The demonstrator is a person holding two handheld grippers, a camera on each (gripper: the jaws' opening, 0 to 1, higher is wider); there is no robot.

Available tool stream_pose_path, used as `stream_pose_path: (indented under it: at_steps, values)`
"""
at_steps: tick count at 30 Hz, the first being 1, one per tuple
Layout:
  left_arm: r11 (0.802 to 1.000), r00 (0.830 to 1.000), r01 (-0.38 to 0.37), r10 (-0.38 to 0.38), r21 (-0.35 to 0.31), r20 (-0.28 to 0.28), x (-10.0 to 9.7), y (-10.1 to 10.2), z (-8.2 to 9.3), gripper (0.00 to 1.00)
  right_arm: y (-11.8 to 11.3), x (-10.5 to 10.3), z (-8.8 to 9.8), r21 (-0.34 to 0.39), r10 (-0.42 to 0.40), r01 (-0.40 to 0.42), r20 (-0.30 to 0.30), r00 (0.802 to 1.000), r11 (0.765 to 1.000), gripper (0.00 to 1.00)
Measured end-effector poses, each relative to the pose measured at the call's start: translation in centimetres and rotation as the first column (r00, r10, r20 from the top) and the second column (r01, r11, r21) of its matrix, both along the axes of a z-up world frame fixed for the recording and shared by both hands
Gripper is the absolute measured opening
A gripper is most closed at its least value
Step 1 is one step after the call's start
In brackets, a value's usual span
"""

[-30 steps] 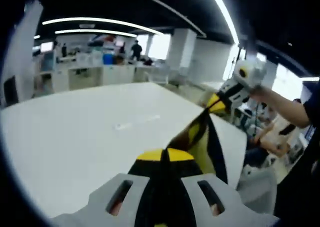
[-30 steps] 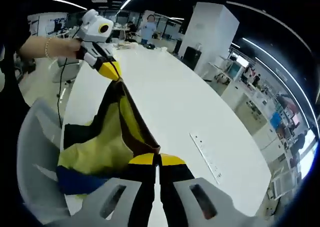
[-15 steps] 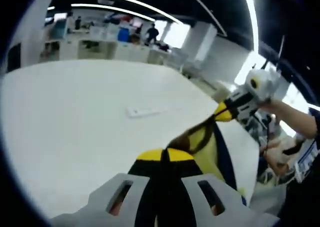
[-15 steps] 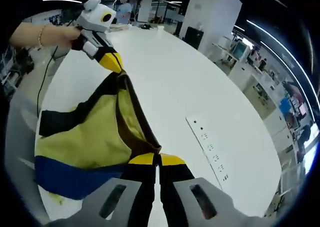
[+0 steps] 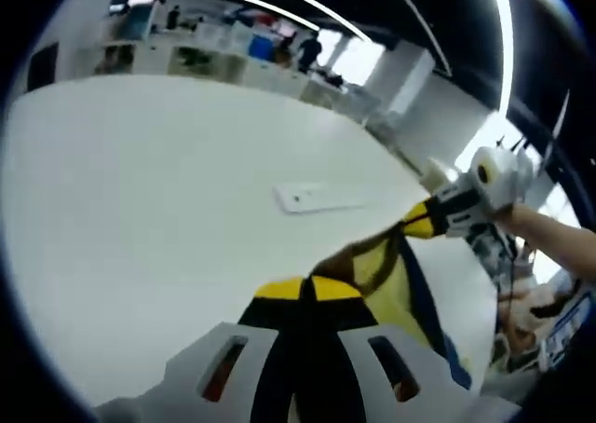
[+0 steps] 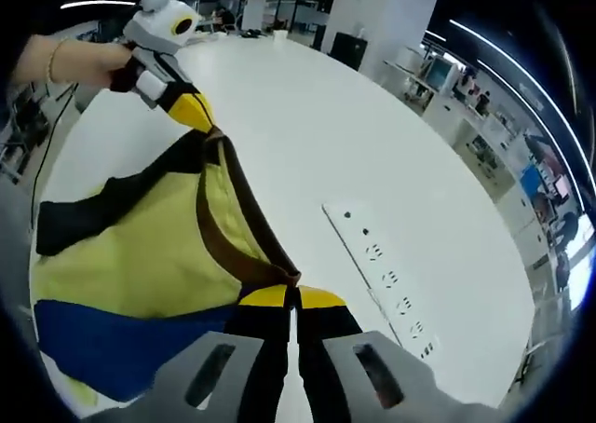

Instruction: Fold the garment on the visible template until the final outline fits inside the template.

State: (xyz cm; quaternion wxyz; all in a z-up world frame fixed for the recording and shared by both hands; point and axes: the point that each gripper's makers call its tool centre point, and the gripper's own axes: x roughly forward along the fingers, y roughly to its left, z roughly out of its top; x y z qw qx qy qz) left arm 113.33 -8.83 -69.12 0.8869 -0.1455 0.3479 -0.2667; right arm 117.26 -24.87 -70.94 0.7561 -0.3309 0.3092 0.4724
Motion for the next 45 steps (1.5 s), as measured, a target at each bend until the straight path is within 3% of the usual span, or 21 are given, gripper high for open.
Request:
stream_pose_path:
  at_steps: [5,13,22,37,41,45]
  values:
    - [0.999,0.999,-0.03,0.031,0.026,-0.02,1.6,0.0,-1.8,0.0,0.0,2.2,-2.1,0.006,-0.029,0.029,-0.012,1.0,1.0,0.02]
    - [0.996,0.998,-0.049,0.053,0.077,-0.046,2.9,0.0,-4.2,0.0,-0.1,3.1,-4.7,-0.015,-0.038,0.038,-0.044,0.998,0.999,0.02]
    - [0.99,0.996,-0.064,0.071,0.128,-0.049,3.4,1.0,-5.8,0.0,0.9,4.0,-5.5,-0.022,-0.025,0.025,-0.018,1.0,0.999,0.03]
    - [0.982,0.999,-0.019,0.026,0.186,-0.032,3.5,1.2,-6.9,0.0,1.1,4.3,-6.0,-0.017,-0.048,0.048,0.008,0.999,0.999,0.06]
    - [0.982,1.0,-0.017,0.021,0.188,-0.023,3.6,1.3,-6.6,0.0,0.9,4.5,-5.6,-0.018,-0.068,0.068,0.024,0.997,0.998,0.13]
    - [0.977,0.999,-0.027,0.022,0.214,0.025,4.1,1.9,-5.5,0.0,0.8,4.7,-4.8,-0.022,-0.07,0.071,0.054,0.996,0.997,0.2]
